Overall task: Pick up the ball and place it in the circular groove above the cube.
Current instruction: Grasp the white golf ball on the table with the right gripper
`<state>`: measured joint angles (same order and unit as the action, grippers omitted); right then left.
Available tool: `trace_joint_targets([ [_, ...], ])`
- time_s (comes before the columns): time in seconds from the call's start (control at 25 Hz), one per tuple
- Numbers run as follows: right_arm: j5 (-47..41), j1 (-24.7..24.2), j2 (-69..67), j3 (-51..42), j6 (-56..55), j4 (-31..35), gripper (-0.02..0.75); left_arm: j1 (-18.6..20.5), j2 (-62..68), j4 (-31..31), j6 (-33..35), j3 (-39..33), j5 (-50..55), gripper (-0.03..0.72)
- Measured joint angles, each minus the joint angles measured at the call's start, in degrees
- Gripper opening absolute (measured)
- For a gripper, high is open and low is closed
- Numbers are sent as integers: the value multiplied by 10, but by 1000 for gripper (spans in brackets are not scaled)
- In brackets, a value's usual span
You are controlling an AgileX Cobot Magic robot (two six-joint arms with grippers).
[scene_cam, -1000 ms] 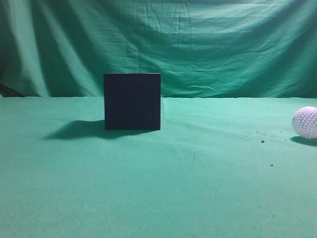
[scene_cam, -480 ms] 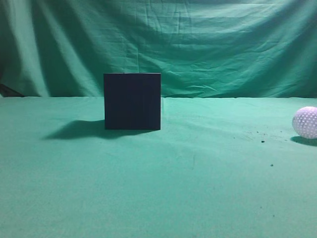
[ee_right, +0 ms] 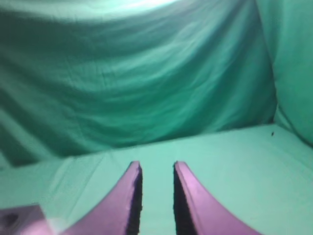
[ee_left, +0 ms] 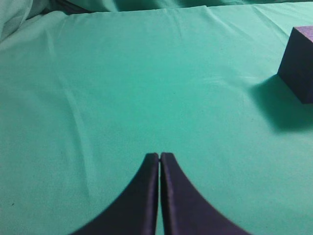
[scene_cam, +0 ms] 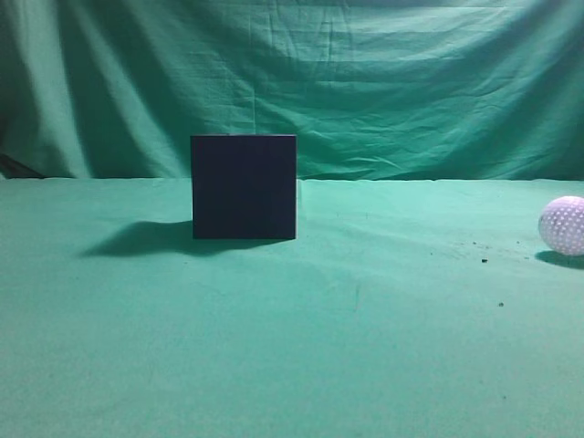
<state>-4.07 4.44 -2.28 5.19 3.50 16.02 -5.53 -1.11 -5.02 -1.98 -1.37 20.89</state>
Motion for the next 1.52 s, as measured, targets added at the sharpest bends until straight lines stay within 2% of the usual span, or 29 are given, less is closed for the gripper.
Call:
trace_joint_targets([
  [0.2, -143, 0, -153, 109, 1, 21, 165, 0, 0, 0, 0, 0, 0, 0],
  [0.36, -210, 0, -271, 159, 9, 37, 165, 0, 0, 0, 0, 0, 0, 0],
  [0.6, -337, 14, -412, 257, 131, 38, 165, 0, 0, 0, 0, 0, 0, 0],
  [0.84, -454, 83, -592, 370, 150, 7, 165, 0, 0, 0, 0, 0, 0, 0],
  [1.04, -471, 132, -710, 427, 128, -54, 165, 0, 0, 0, 0, 0, 0, 0],
  [1.32, -435, 136, -826, 481, 70, -82, 504, 0, 0, 0, 0, 0, 0, 0],
  [1.36, -430, 136, -839, 485, 62, -87, 523, 0, 0, 0, 0, 0, 0, 0],
  [1.52, -391, 136, -886, 489, 46, -95, 513, 0, 0, 0, 0, 0, 0, 0],
])
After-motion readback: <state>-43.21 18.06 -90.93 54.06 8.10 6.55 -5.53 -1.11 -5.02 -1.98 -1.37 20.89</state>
